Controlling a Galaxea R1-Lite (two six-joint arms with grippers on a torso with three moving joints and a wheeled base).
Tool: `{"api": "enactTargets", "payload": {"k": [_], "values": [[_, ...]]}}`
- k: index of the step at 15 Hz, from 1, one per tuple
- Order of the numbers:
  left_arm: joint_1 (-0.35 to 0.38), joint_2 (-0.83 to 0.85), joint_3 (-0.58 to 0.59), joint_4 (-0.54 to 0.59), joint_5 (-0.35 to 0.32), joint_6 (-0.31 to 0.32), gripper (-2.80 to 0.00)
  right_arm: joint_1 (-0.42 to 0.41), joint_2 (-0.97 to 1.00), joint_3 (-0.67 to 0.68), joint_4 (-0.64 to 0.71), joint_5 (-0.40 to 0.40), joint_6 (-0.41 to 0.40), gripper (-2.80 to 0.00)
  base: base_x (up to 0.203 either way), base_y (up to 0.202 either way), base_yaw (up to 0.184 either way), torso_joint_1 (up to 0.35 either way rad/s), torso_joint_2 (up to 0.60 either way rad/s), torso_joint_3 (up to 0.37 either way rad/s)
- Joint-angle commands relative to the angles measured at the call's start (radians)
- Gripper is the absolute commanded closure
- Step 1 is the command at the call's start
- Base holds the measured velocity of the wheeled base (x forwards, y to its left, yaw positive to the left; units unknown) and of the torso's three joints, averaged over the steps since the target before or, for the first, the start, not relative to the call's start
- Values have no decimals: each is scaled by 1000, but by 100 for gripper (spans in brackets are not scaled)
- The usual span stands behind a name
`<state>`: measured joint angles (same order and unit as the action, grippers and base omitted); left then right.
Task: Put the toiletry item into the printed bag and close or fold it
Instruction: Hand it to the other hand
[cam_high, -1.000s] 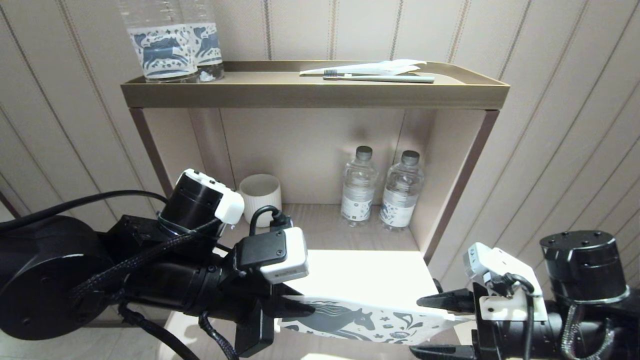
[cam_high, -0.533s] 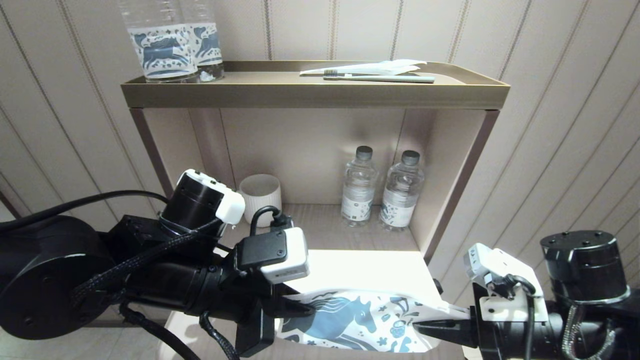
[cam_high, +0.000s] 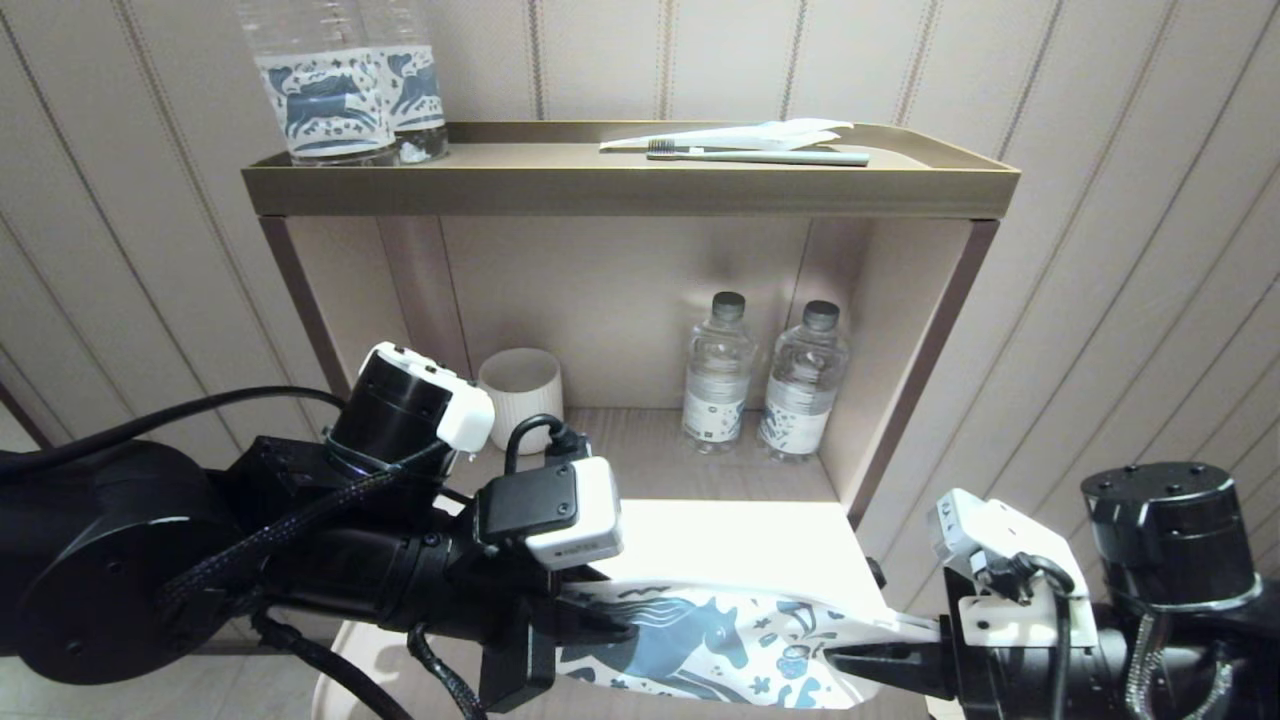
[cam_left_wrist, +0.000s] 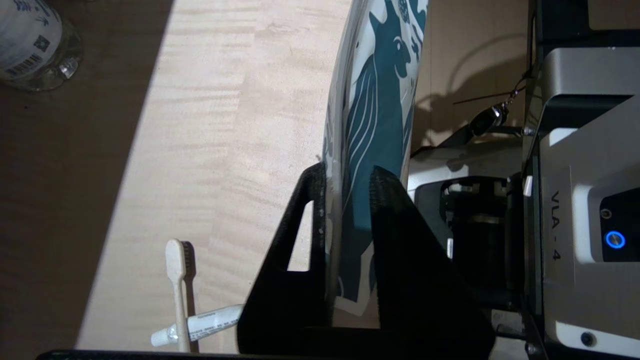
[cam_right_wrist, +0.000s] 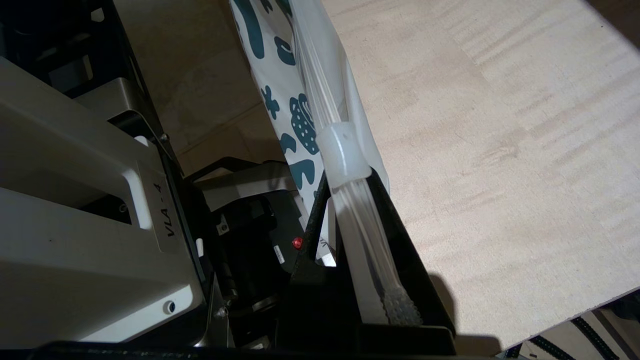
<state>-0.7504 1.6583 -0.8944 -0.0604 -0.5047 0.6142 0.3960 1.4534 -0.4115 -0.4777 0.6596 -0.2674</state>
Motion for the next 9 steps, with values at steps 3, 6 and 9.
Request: {"api": "enactTargets", "payload": {"k": [3, 6, 9], "values": [[19, -17, -1, -20, -3, 0, -280, 0, -5, 4, -4, 2, -7, 0, 0, 0, 0, 0, 0, 0], [21, -25, -69, -20, -2, 0, -280, 3, -1, 7, 1, 3, -52, 0, 0, 0, 0, 0, 0, 0], [20, -32, -104, -18, 0, 1, -280, 10, -7, -3, 4, 5, -58, 0, 0, 0, 0, 0, 0, 0]]}}
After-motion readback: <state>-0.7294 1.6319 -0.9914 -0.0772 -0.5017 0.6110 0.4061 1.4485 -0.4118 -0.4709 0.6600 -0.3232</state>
